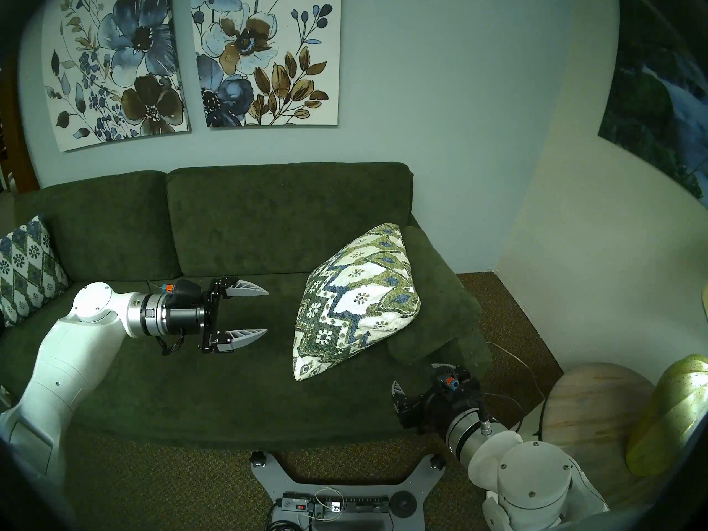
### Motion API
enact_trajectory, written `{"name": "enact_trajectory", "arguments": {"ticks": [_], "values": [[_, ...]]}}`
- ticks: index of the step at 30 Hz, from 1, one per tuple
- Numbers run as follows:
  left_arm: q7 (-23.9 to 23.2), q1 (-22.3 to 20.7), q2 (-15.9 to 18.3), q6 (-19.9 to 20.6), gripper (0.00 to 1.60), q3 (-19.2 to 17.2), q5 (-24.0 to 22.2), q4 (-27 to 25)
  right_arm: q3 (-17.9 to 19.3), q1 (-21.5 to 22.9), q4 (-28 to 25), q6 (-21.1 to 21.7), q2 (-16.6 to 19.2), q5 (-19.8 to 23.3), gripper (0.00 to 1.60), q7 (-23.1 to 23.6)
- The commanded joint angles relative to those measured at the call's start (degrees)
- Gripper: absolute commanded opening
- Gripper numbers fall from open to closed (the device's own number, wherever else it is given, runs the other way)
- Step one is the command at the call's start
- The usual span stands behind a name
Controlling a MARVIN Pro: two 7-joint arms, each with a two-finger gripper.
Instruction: Fix throw pillow on sofa
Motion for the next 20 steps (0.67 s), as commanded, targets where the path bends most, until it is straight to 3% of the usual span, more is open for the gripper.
{"name": "enact_trajectory", "arguments": {"ticks": [1, 20], "values": [[0.06, -1.11, 0.16, -0.46, 1.6, 0.43, -1.37, 0.09, 0.56, -4.19, -0.94, -6.34, 0.55, 0.6, 1.6, -1.45], [0.06, -1.73, 1.09, -1.37, 1.6, 2.12, -2.79, 0.57, 0.69, -5.99, -0.94, -9.86, 1.47, 1.13, 1.6, -2.74]]}}
